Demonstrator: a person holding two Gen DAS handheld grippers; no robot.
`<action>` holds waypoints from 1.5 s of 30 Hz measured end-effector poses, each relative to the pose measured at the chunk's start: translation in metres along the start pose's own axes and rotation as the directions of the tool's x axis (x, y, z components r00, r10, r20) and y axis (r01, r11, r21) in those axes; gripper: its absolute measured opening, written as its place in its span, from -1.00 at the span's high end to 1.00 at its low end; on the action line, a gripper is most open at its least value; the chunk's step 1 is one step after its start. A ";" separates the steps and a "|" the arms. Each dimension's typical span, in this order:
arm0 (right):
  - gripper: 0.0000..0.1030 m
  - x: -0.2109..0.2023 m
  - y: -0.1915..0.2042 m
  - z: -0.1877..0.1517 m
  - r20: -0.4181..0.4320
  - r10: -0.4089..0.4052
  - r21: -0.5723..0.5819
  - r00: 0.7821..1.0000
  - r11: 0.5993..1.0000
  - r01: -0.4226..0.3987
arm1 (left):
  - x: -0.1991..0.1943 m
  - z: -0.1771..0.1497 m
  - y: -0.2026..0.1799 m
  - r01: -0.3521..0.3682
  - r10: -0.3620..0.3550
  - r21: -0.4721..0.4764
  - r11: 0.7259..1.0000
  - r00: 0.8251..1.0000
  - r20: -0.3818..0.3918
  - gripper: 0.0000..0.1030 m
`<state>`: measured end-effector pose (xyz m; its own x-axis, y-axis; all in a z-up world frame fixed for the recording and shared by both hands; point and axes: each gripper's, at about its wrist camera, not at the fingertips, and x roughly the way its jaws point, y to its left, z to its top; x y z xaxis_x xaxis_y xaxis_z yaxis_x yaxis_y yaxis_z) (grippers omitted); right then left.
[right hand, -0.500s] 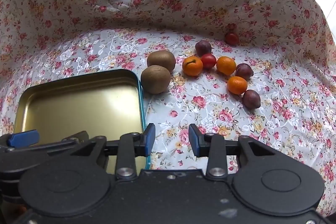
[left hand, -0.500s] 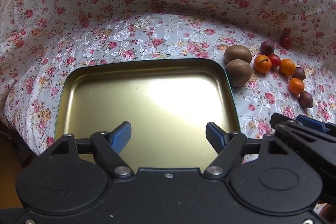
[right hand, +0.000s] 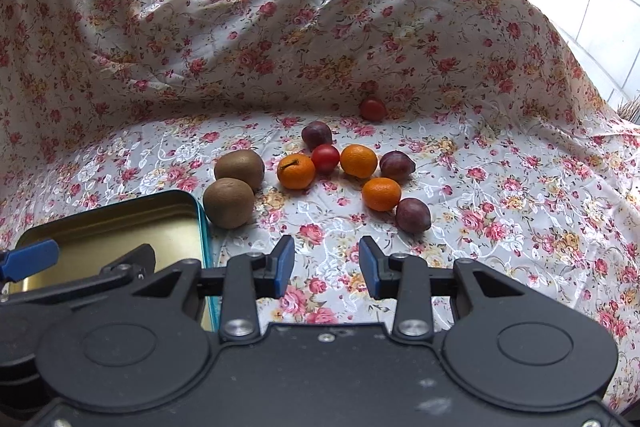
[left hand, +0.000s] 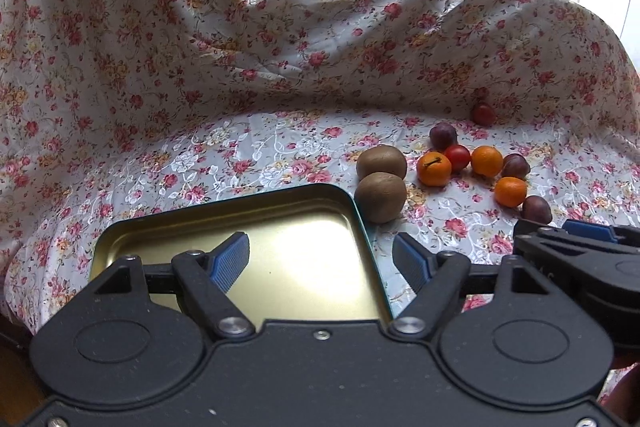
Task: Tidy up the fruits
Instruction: 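Move both tools from the gold tray toward the fruit group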
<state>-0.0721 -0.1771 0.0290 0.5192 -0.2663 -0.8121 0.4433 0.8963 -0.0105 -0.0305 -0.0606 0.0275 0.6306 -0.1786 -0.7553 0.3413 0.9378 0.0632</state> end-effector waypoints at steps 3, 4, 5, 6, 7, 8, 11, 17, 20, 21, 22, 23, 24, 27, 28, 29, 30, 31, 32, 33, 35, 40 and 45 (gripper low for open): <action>0.26 -0.004 -0.014 -0.001 0.005 -0.014 0.038 1.000 0.999 0.014 | 0.003 0.005 -0.006 0.073 -0.074 -0.016 0.997 0.996 -0.054 -0.54; 0.26 -0.005 -0.019 -0.002 0.004 -0.011 0.053 1.000 0.999 0.011 | 0.004 0.006 -0.008 0.098 -0.099 -0.020 0.995 0.993 -0.068 -0.55; 0.26 -0.007 -0.026 -0.003 0.012 -0.004 0.072 1.000 0.997 0.003 | 0.004 0.007 -0.010 0.111 -0.113 -0.024 0.994 0.991 -0.074 -0.57; 0.26 -0.007 -0.032 -0.004 0.016 0.007 0.087 1.000 0.996 -0.008 | 0.004 0.007 -0.013 0.117 -0.119 -0.023 0.993 0.990 -0.077 -0.59; 0.26 -0.010 -0.037 -0.006 0.026 0.007 0.092 1.000 0.996 -0.010 | 0.004 0.007 -0.015 0.116 -0.117 -0.017 0.993 0.990 -0.074 -0.60; 0.26 -0.012 -0.043 -0.008 0.042 0.004 0.095 0.999 0.995 -0.008 | 0.002 0.007 -0.020 0.110 -0.110 -0.004 0.994 0.992 -0.063 -0.60; 0.26 -0.009 -0.051 -0.012 0.032 0.007 0.116 0.999 0.993 -0.011 | 0.000 0.005 -0.031 0.088 -0.086 0.030 0.996 0.995 -0.046 -0.60; 0.26 -0.012 -0.060 -0.009 0.039 0.020 0.141 0.999 0.990 -0.026 | 0.004 0.005 -0.041 0.095 -0.091 0.050 0.994 0.993 -0.081 -0.60; 0.26 -0.012 -0.058 -0.009 0.034 0.034 0.151 0.999 0.988 -0.039 | 0.004 0.006 -0.042 0.107 -0.101 0.059 0.993 0.990 -0.094 -0.59; 0.26 -0.011 -0.058 -0.010 0.031 0.037 0.150 0.999 0.988 -0.042 | 0.004 0.006 -0.042 0.108 -0.102 0.057 0.993 0.990 -0.097 -0.59; 0.26 -0.011 -0.059 -0.011 0.028 0.041 0.148 0.999 0.988 -0.045 | 0.004 0.006 -0.041 0.112 -0.106 0.056 0.992 0.989 -0.101 -0.59; 0.26 -0.010 -0.059 -0.013 0.022 0.043 0.146 0.999 0.988 -0.046 | 0.004 0.007 -0.041 0.116 -0.110 0.055 0.992 0.988 -0.109 -0.59; 0.26 -0.010 -0.059 -0.013 0.017 0.041 0.140 0.999 0.989 -0.043 | 0.005 0.007 -0.041 0.123 -0.116 0.050 0.991 0.986 -0.119 -0.59; 0.26 -0.011 -0.061 -0.014 0.012 0.037 0.147 0.999 0.988 -0.039 | 0.005 0.011 -0.041 0.136 -0.129 0.037 0.990 0.981 -0.142 -0.58; 0.26 -0.012 -0.061 -0.014 0.015 0.038 0.152 0.999 0.988 -0.040 | 0.003 0.012 -0.041 0.138 -0.131 0.037 0.990 0.981 -0.140 -0.57; 0.26 -0.013 -0.061 -0.013 0.015 0.037 0.159 0.999 0.986 -0.039 | 0.002 0.013 -0.042 0.136 -0.130 0.042 0.990 0.983 -0.132 -0.57; 0.26 -0.014 -0.061 -0.012 0.015 0.035 0.165 0.999 0.986 -0.037 | 0.000 0.015 -0.044 0.129 -0.122 0.052 0.990 0.985 -0.121 -0.57; 0.26 -0.015 -0.062 -0.012 0.015 0.034 0.171 0.999 0.985 -0.036 | -0.002 0.016 -0.045 0.123 -0.116 0.059 0.991 0.987 -0.113 -0.57; 0.26 -0.016 -0.061 -0.011 0.017 0.032 0.175 0.999 0.984 -0.034 | -0.003 0.017 -0.045 0.118 -0.111 0.065 0.991 0.988 -0.103 -0.57; 0.26 -0.017 -0.062 -0.011 0.020 0.032 0.176 0.999 0.984 -0.035 | -0.004 0.017 -0.045 0.116 -0.109 0.067 0.991 0.989 -0.100 -0.57; 0.26 -0.018 -0.061 -0.011 0.024 0.025 0.173 0.999 0.985 -0.029 | -0.003 0.018 -0.044 0.118 -0.111 0.063 0.991 0.989 -0.101 -0.58; 0.26 -0.014 -0.063 -0.013 0.007 0.005 0.154 1.000 0.988 -0.006 | 0.002 0.019 -0.046 0.123 -0.115 0.060 0.991 0.986 -0.122 -0.59; 0.26 -0.005 -0.070 -0.012 -0.027 -0.031 0.168 0.999 0.985 0.035 | 0.005 0.026 -0.057 0.136 -0.125 0.078 0.988 0.983 -0.131 -0.58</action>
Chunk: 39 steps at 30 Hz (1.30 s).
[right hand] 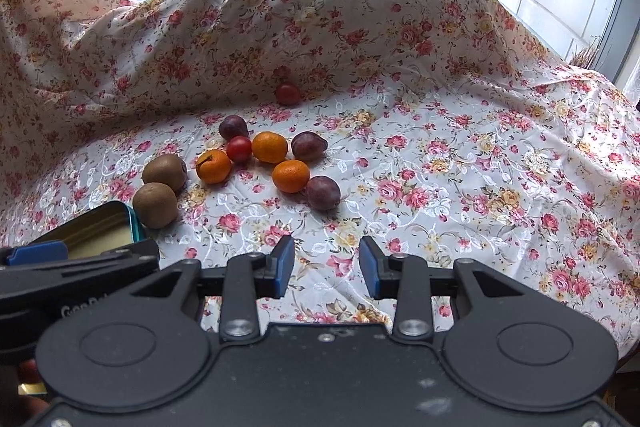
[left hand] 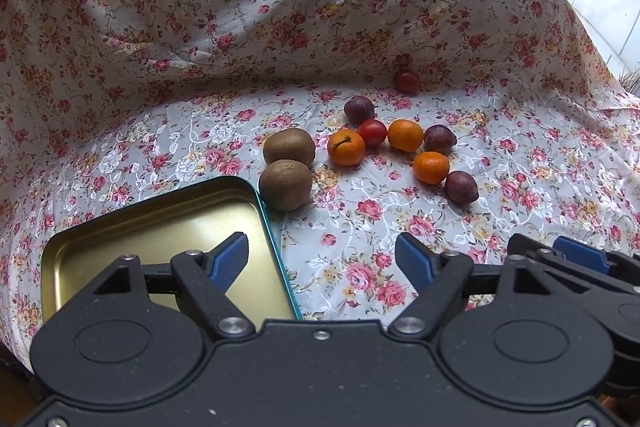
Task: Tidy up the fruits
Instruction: 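Move both tools from the gold tray toward the fruit group, then grasp a dark purple plum with the right tool while the left tool approaches a kiwi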
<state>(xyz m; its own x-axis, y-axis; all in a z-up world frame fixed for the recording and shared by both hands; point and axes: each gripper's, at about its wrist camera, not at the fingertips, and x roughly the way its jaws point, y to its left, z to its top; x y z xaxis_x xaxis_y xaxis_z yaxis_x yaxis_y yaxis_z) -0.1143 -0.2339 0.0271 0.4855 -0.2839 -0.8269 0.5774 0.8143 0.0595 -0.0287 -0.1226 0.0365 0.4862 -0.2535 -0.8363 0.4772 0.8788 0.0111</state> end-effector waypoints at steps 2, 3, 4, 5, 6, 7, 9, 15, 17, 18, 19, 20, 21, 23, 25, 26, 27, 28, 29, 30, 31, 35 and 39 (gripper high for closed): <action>0.26 0.003 -0.004 0.002 -0.006 0.002 0.032 1.000 0.999 -0.002 | 0.001 0.005 -0.005 -0.001 0.001 0.013 1.000 1.000 0.009 -0.56; 0.26 0.004 -0.007 0.002 -0.007 0.003 0.049 1.000 0.999 -0.003 | 0.002 0.007 -0.008 -0.007 0.006 0.022 1.000 1.000 0.019 -0.56; 0.26 0.005 -0.008 0.003 -0.010 0.006 0.066 1.000 0.998 -0.005 | 0.003 0.010 -0.011 -0.015 0.014 0.031 0.999 0.999 0.029 -0.56; 0.26 0.007 -0.010 0.004 -0.017 0.011 0.084 1.000 0.996 -0.010 | 0.004 0.012 -0.013 -0.020 0.019 0.033 0.999 0.999 0.035 -0.56; 0.26 0.009 -0.012 0.006 -0.023 0.018 0.100 1.000 0.995 -0.016 | 0.006 0.014 -0.014 -0.021 0.020 0.033 0.999 0.999 0.039 -0.56; 0.26 0.010 -0.014 0.006 -0.024 0.022 0.113 0.999 0.993 -0.019 | 0.009 0.016 -0.014 -0.019 0.017 0.034 0.999 0.999 0.039 -0.56; 0.26 0.015 -0.015 0.007 -0.027 0.019 0.131 0.999 0.991 -0.016 | 0.016 0.018 -0.015 -0.015 0.014 0.036 0.999 0.999 0.032 -0.56; 0.26 0.032 -0.010 0.006 -0.051 0.002 0.126 0.999 0.992 0.004 | 0.039 0.016 -0.011 0.016 -0.015 0.030 0.999 1.000 -0.023 -0.54; 0.26 0.036 -0.006 0.004 -0.051 -0.011 0.101 0.999 0.995 0.016 | 0.046 0.017 -0.007 0.024 -0.023 0.018 1.000 0.999 -0.044 -0.54; 0.26 0.037 -0.003 0.003 -0.048 -0.020 0.084 0.999 0.996 0.024 | 0.050 0.017 -0.005 0.025 -0.025 0.011 1.000 0.998 -0.051 -0.54; 0.26 0.038 0.001 0.002 -0.047 -0.028 0.061 0.999 0.998 0.031 | 0.054 0.017 -0.003 0.021 -0.020 0.005 1.000 0.998 -0.062 -0.54; 0.26 0.039 0.005 0.001 -0.047 -0.038 0.032 0.998 0.999 0.039 | 0.057 0.017 -0.001 0.019 -0.020 -0.002 1.000 0.997 -0.075 -0.53; 0.26 0.041 0.008 0.002 -0.053 -0.051 0.007 0.997 0.999 0.052 | 0.061 0.017 0.002 0.025 -0.026 -0.014 1.000 0.996 -0.086 -0.52; 0.26 0.045 0.012 0.002 -0.059 -0.065 -0.027 0.996 0.998 0.063 | 0.064 0.018 0.007 0.027 -0.031 -0.038 0.999 0.995 -0.098 -0.52; 0.27 0.048 0.012 0.005 -0.071 -0.055 -0.024 0.996 0.998 0.054 | 0.067 0.019 0.010 0.023 -0.027 -0.045 0.999 0.995 -0.099 -0.50; 0.27 0.050 0.012 0.007 -0.077 -0.051 -0.021 0.996 0.999 0.049 | 0.067 0.019 0.011 0.019 -0.024 -0.046 0.999 0.995 -0.095 -0.50; 0.27 0.052 0.011 0.011 -0.080 -0.055 -0.024 0.995 0.998 0.053 | 0.068 0.020 0.013 0.013 -0.017 -0.047 0.999 0.996 -0.092 -0.50; 0.27 0.055 0.011 0.014 -0.083 -0.065 -0.028 0.994 0.998 0.063 | 0.068 0.021 0.014 0.006 -0.010 -0.048 0.999 0.996 -0.093 -0.49; 0.27 0.059 0.011 0.019 -0.085 -0.077 -0.032 0.993 0.997 0.075 | 0.069 0.022 0.016 0.007 -0.012 -0.053 0.999 0.995 -0.097 -0.49; 0.27 0.062 0.011 0.024 -0.085 -0.085 -0.038 0.993 0.996 0.082 | 0.071 0.023 0.018 0.015 -0.021 -0.061 0.998 0.994 -0.103 -0.49; 0.27 0.065 0.011 0.029 -0.086 -0.091 -0.046 0.992 0.995 0.087 | 0.073 0.024 0.021 0.022 -0.030 -0.074 0.997 0.994 -0.110 -0.49; 0.29 0.078 0.015 0.051 -0.082 -0.128 -0.083 0.988 0.989 0.121 | 0.079 0.025 0.024 0.002 -0.013 -0.091 0.996 0.992 -0.122 -0.49; 0.41 0.093 0.009 0.063 -0.089 -0.114 -0.053 0.989 0.993 0.110 | 0.083 0.025 0.027 -0.011 0.000 -0.089 0.996 0.992 -0.123 -0.49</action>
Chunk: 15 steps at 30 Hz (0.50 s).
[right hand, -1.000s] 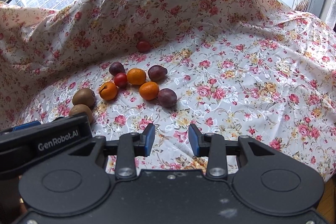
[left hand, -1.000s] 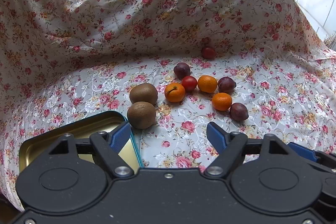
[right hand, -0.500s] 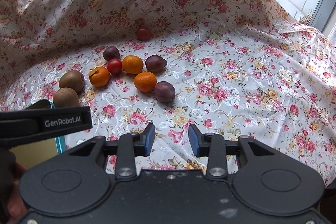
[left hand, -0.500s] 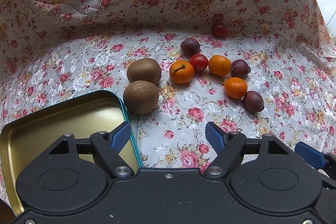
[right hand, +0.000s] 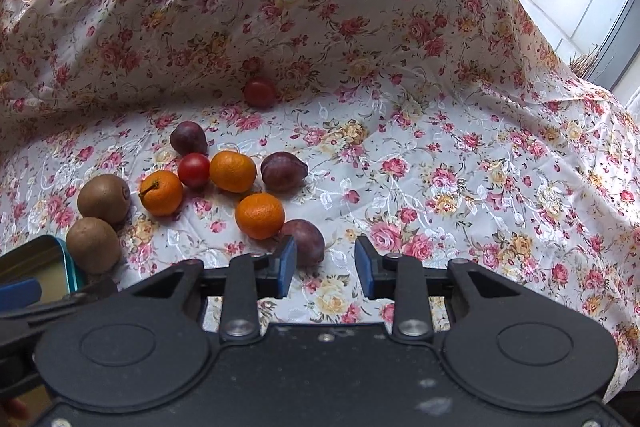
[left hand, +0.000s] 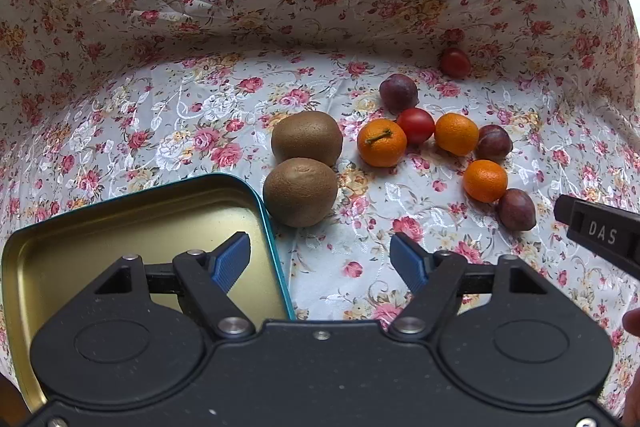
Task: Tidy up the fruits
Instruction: 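Grasp a dark purple plum with the right tool while the left tool approaches a kiwi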
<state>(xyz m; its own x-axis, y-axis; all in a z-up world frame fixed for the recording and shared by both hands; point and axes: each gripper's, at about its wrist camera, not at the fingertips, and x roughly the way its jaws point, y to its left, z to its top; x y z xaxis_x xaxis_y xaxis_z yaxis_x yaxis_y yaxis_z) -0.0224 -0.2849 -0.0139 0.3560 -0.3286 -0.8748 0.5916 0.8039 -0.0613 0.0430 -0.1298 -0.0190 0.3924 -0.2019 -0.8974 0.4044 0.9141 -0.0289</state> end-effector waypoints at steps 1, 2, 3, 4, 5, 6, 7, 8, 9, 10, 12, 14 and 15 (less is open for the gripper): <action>0.42 0.003 -0.002 0.001 -0.003 0.010 0.010 1.000 1.000 -0.010 | 0.002 0.000 0.002 0.002 -0.002 0.000 1.000 1.000 -0.001 -0.49; 0.43 0.007 -0.005 0.002 -0.004 0.023 0.028 1.000 0.999 -0.023 | 0.003 0.000 0.004 0.002 -0.002 0.000 1.000 1.000 -0.005 -0.49; 0.43 0.010 -0.008 0.003 -0.006 0.037 0.041 0.999 0.998 -0.036 | 0.005 0.000 0.006 -0.001 0.001 -0.001 1.000 1.000 -0.010 -0.49; 0.43 0.014 -0.012 0.004 -0.015 0.061 0.055 0.998 0.997 -0.060 | 0.007 0.001 0.009 -0.004 0.004 -0.004 1.000 1.000 -0.018 -0.49; 0.43 0.018 -0.016 0.005 -0.028 0.087 0.074 0.996 0.994 -0.084 | 0.010 0.002 0.012 -0.005 0.004 -0.009 1.000 1.000 -0.028 -0.49; 0.43 0.021 -0.019 0.007 -0.037 0.105 0.092 0.994 0.991 -0.101 | 0.012 0.005 0.016 -0.003 0.003 -0.015 1.000 0.999 -0.038 -0.48; 0.43 0.024 -0.022 0.008 -0.044 0.120 0.110 0.992 0.987 -0.115 | 0.014 0.009 0.020 -0.002 0.000 -0.029 1.000 0.999 -0.046 -0.43; 0.43 0.028 -0.024 0.010 -0.050 0.131 0.132 0.990 0.984 -0.123 | 0.016 0.014 0.023 0.004 -0.006 -0.045 0.999 0.999 -0.050 -0.43; 0.43 0.030 -0.025 0.012 -0.055 0.138 0.141 0.989 0.982 -0.129 | 0.018 0.019 0.026 0.013 -0.016 -0.060 0.998 0.999 -0.049 -0.43; 0.43 0.033 -0.025 0.013 -0.059 0.147 0.145 0.987 0.980 -0.137 | 0.019 0.025 0.028 0.023 -0.026 -0.069 0.997 0.999 -0.047 -0.43; 0.43 0.036 -0.024 0.016 -0.061 0.165 0.145 0.984 0.977 -0.155 | 0.021 0.034 0.028 0.041 -0.043 -0.063 0.997 0.998 -0.040 -0.43; 0.43 0.039 -0.024 0.018 -0.063 0.176 0.139 0.982 0.976 -0.166 | 0.025 0.041 0.025 0.053 -0.054 -0.024 0.998 0.998 -0.036 -0.43; 0.43 0.042 -0.024 0.019 -0.065 0.180 0.135 0.981 0.976 -0.170 | 0.028 0.044 0.025 0.066 -0.066 -0.008 0.998 0.997 -0.041 -0.43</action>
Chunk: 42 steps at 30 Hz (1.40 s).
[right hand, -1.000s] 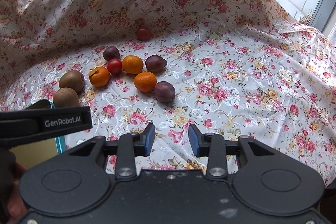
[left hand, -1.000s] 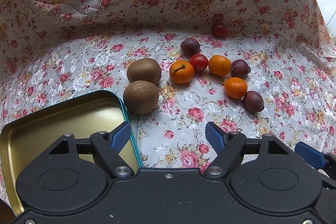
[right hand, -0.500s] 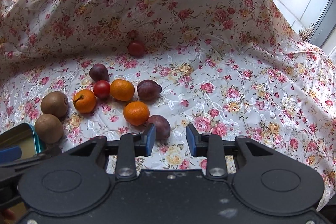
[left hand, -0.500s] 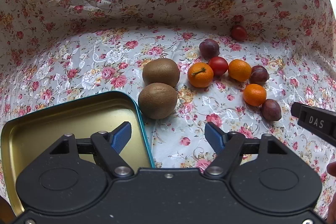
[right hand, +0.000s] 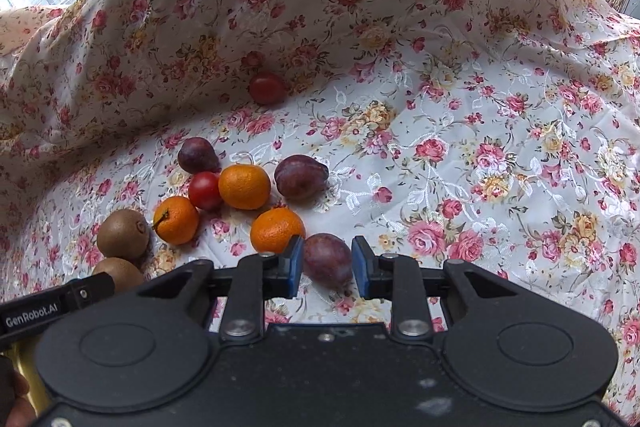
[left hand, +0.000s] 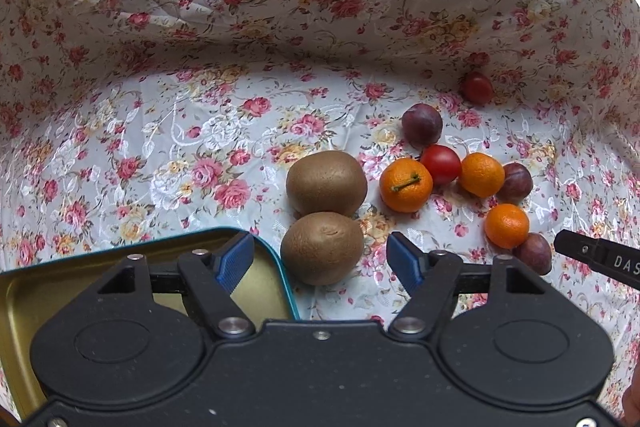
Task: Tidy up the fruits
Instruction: 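Grasp a dark purple plum with the right tool while the left tool approaches a kiwi, then close the left tool on the brown kiwi while the right tool holds the plum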
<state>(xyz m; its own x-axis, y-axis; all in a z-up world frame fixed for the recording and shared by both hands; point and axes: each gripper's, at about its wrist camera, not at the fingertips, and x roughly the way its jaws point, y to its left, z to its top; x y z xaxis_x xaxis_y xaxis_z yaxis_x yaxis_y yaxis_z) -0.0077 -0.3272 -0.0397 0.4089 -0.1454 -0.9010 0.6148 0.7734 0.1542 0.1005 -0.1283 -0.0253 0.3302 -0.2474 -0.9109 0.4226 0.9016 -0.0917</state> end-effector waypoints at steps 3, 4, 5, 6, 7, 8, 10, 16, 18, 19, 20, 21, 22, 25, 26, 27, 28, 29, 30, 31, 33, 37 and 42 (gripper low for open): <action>0.43 0.011 -0.003 0.003 -0.025 -0.023 0.013 0.999 1.000 0.023 | 0.006 0.007 0.005 0.070 -0.070 0.009 0.997 0.997 -0.023 -0.43; 0.43 0.014 -0.003 0.003 -0.032 -0.027 0.020 0.999 0.999 0.027 | 0.008 0.008 0.008 0.090 -0.090 0.001 0.996 0.995 -0.031 -0.43; 0.43 0.019 -0.005 0.004 -0.040 -0.032 0.029 0.999 0.999 0.033 | 0.009 0.008 0.010 0.094 -0.094 -0.011 0.996 0.995 -0.038 -0.43; 0.43 0.023 -0.006 0.004 -0.046 -0.035 0.035 0.998 0.999 0.037 | 0.011 0.008 0.013 0.093 -0.094 -0.020 0.995 0.995 -0.042 -0.43; 0.43 0.026 -0.005 0.004 -0.048 -0.035 0.040 0.998 0.999 0.037 | 0.014 0.008 0.014 0.091 -0.093 -0.026 0.995 0.995 -0.047 -0.43; 0.43 0.027 -0.004 0.004 -0.034 -0.032 0.048 0.999 0.998 0.034 | 0.017 0.007 0.015 0.087 -0.088 -0.026 0.996 0.995 -0.054 -0.43; 0.43 0.029 -0.001 0.004 -0.029 -0.034 0.053 0.999 0.998 0.036 | 0.022 0.006 0.013 0.064 -0.064 -0.010 0.998 0.996 -0.061 -0.44; 0.33 0.035 0.012 -0.002 -0.034 -0.051 -0.001 0.998 0.999 0.051 | 0.023 0.005 0.003 0.044 -0.042 0.058 0.997 0.998 -0.036 -0.47; 0.33 0.035 0.014 -0.003 -0.033 -0.054 -0.012 0.998 0.998 0.054 | 0.023 0.005 0.001 0.068 -0.066 0.053 0.996 0.997 -0.047 -0.47; 0.33 0.035 0.014 -0.003 -0.033 -0.053 -0.012 0.998 0.999 0.053 | 0.023 0.005 0.000 0.073 -0.070 0.051 0.996 0.996 -0.050 -0.48; 0.33 0.035 0.012 -0.003 -0.034 -0.051 -0.008 0.998 0.999 0.051 | 0.023 0.005 -0.002 0.069 -0.066 0.055 0.996 0.997 -0.050 -0.49; 0.33 0.035 0.011 -0.003 -0.036 -0.049 -0.002 0.998 0.999 0.049 | 0.024 0.004 -0.003 0.067 -0.064 0.059 0.996 0.997 -0.051 -0.51; 0.33 0.035 0.010 -0.003 -0.040 -0.047 0.003 0.998 0.999 0.047 | 0.025 0.004 -0.004 0.067 -0.064 0.062 0.996 0.997 -0.050 -0.54; 0.33 0.035 0.008 -0.003 -0.052 -0.037 0.021 0.998 0.999 0.038 | 0.023 0.003 -0.008 0.064 -0.062 0.069 0.996 0.997 -0.038 -0.56; 0.33 0.035 0.007 -0.002 -0.057 -0.034 0.024 0.998 0.999 0.035 | 0.022 0.002 -0.011 0.065 -0.063 0.076 0.995 0.997 -0.032 -0.60; 0.33 0.034 0.007 -0.002 -0.059 -0.032 0.027 0.998 0.999 0.034 | 0.021 0.001 -0.014 0.068 -0.066 0.084 0.994 0.997 -0.026 -0.61; 0.33 0.034 0.006 -0.002 -0.061 -0.031 0.029 0.998 0.999 0.033 | 0.019 0.000 -0.019 0.072 -0.071 0.096 0.993 0.997 -0.013 -0.61; 0.33 0.033 0.005 -0.002 -0.062 -0.030 0.031 0.998 0.999 0.032 | 0.017 -0.002 -0.024 0.082 -0.082 0.112 0.990 0.997 -0.002 -0.61; 0.33 0.032 0.004 -0.001 -0.062 -0.027 0.034 0.998 0.999 0.029 | 0.013 -0.002 -0.029 0.102 -0.104 0.133 0.986 0.995 0.008 -0.61; 0.33 0.031 0.003 -0.001 -0.062 -0.025 0.035 0.998 0.999 0.027 | 0.011 -0.003 -0.034 0.131 -0.134 0.149 0.980 0.991 0.013 -0.61; 0.33 0.028 -0.001 0.000 -0.061 -0.022 0.044 0.998 0.999 0.025 | 0.005 -0.003 -0.042 0.238 -0.240 0.152 0.959 0.971 -0.007 -0.61; 0.34 0.022 -0.010 0.001 -0.045 -0.021 0.061 0.999 0.998 0.024 | 0.004 0.000 -0.051 0.327 -0.323 0.101 0.940 0.945 -0.052 -0.48; 0.34 0.015 -0.021 0.001 -0.029 -0.015 0.064 0.999 0.998 0.017 | -0.003 0.009 -0.043 0.278 -0.277 0.038 0.960 0.961 -0.014 -0.48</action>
<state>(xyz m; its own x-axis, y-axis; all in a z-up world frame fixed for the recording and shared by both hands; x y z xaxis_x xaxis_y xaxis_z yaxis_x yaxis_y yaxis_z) -0.0137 -0.3463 -0.0556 0.3800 -0.1390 -0.9145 0.6634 0.7299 0.1648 0.0887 -0.1693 -0.0151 0.1884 -0.4827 -0.8553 0.5294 0.7835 -0.3255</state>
